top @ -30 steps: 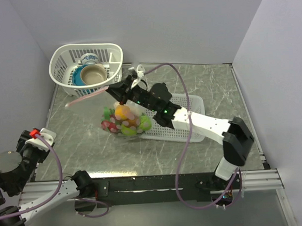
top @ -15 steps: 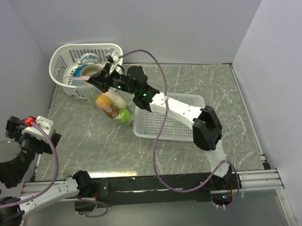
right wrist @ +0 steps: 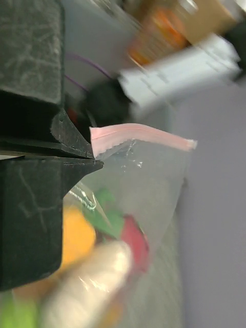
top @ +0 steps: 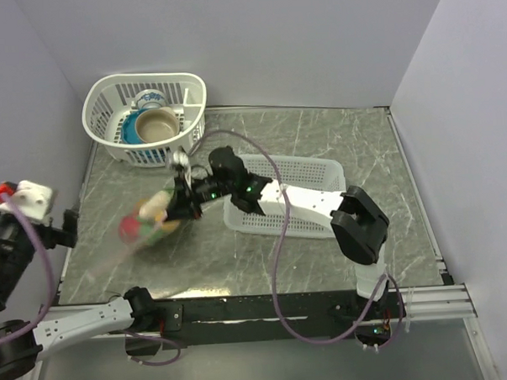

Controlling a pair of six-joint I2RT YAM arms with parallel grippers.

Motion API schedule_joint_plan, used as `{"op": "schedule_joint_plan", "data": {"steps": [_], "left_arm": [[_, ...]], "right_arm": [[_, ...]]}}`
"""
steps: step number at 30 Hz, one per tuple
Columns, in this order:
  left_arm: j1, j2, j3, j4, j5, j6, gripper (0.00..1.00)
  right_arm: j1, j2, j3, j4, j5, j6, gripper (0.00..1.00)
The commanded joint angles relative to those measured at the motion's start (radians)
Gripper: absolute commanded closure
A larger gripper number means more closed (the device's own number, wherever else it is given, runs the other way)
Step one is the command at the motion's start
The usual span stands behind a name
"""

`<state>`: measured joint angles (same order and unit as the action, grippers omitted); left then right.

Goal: Open the zip-top bag and remove the fake food

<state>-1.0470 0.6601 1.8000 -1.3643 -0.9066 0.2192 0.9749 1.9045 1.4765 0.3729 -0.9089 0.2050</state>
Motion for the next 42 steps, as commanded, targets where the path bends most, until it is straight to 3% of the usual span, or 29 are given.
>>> {"op": "schedule_joint_plan", "data": {"steps": [1,3,6,8,11,13,15,17,18,19,20,21,22,23,25,28,29,31,33,34,35,36,37,38,39,41,42], "left_arm": [[-0.07,0.061,-0.105,-0.002,0.051,-0.021,0.02],[-0.128,0.076,-0.137,-0.005,0.051,-0.029,0.01],[-0.207,0.088,-0.165,-0.012,0.035,-0.023,0.01],[-0.232,0.104,-0.148,-0.01,0.022,-0.009,0.01],[-0.248,0.148,-0.107,-0.009,0.04,0.034,0.01],[-0.249,0.194,-0.102,-0.007,0.047,0.049,0.01],[-0.249,0.205,-0.178,0.051,0.073,0.107,0.01],[-0.248,0.173,-0.381,0.076,0.068,0.335,0.01],[-0.249,0.141,-0.478,0.167,0.03,0.426,0.01],[-0.248,0.036,-0.581,0.327,-0.021,0.644,0.01],[-0.248,-0.024,-0.743,0.514,-0.07,0.772,0.01],[-0.245,-0.08,-0.801,0.706,-0.078,0.905,0.01],[-0.243,-0.15,-0.859,1.162,-0.066,1.174,0.01],[-0.24,-0.16,-0.951,1.33,-0.046,1.292,0.0],[-0.217,-0.119,-0.962,1.55,0.075,1.464,0.01],[-0.153,0.019,-0.881,1.726,0.242,1.533,0.01],[-0.127,0.065,-0.817,1.855,0.282,1.548,0.01],[-0.052,0.257,-0.699,1.976,0.283,1.519,0.01],[-0.038,0.431,-0.295,1.929,0.163,1.443,0.01],[-0.018,0.604,-0.108,1.816,0.096,1.258,0.01],[0.017,0.686,0.293,1.449,0.056,1.126,0.01],[0.098,0.758,0.47,1.324,0.063,0.926,0.01],[0.137,0.856,0.595,1.273,0.063,0.866,0.01],[0.171,0.871,0.674,1.245,0.042,0.817,0.01],[0.223,0.862,0.641,1.217,0.035,0.693,0.01],[0.267,0.713,0.367,1.162,0.069,0.498,0.01],[0.321,0.646,0.243,1.118,0.148,0.295,0.01]], "right_arm": [[0.028,-0.133,-0.102,-0.153,-0.2,-0.033,1.0],[0.031,-0.171,-0.183,-0.144,-0.179,0.005,0.99],[0.033,-0.277,-0.336,-0.193,-0.003,-0.013,1.0],[0.012,-0.327,-0.386,-0.265,0.2,-0.024,1.0],[-0.048,-0.341,-0.377,-0.4,0.451,0.008,1.0],[-0.068,-0.326,-0.326,-0.478,0.522,0.014,1.0],[-0.076,-0.312,-0.283,-0.529,0.573,-0.01,1.0],[-0.076,-0.289,-0.222,-0.551,0.574,-0.024,1.0],[-0.073,-0.286,-0.211,-0.546,0.571,-0.024,1.0],[-0.074,-0.297,-0.208,-0.537,0.565,-0.024,1.0],[-0.074,-0.308,-0.215,-0.502,0.562,-0.024,1.0],[-0.073,-0.324,-0.232,-0.473,0.564,-0.023,1.0],[-0.076,-0.362,-0.273,-0.442,0.564,-0.018,1.0],[-0.076,-0.381,-0.295,-0.383,0.568,-0.016,1.0],[-0.077,-0.421,-0.347,-0.329,0.57,-0.01,1.0],[-0.076,-0.426,-0.352,-0.285,0.558,0.01,1.0],[-0.073,-0.421,-0.345,-0.29,0.556,0.016,1.0],[-0.068,-0.415,-0.326,-0.308,0.558,0.022,1.0],[-0.058,-0.418,-0.331,-0.299,0.558,0.024,1.0],[-0.055,-0.421,-0.332,-0.295,0.561,0.024,1.0],[-0.05,-0.423,-0.337,-0.278,0.558,0.027,1.0],[-0.05,-0.426,-0.343,-0.273,0.556,0.028,1.0],[-0.047,-0.424,-0.343,-0.267,0.555,0.034,1.0],[-0.044,-0.426,-0.346,-0.253,0.545,0.036,1.0],[-0.038,-0.43,-0.354,-0.247,0.544,0.036,1.0],[-0.035,-0.433,-0.36,-0.224,0.544,0.037,1.0],[-0.033,-0.44,-0.364,-0.22,0.538,0.036,1.0]]}}
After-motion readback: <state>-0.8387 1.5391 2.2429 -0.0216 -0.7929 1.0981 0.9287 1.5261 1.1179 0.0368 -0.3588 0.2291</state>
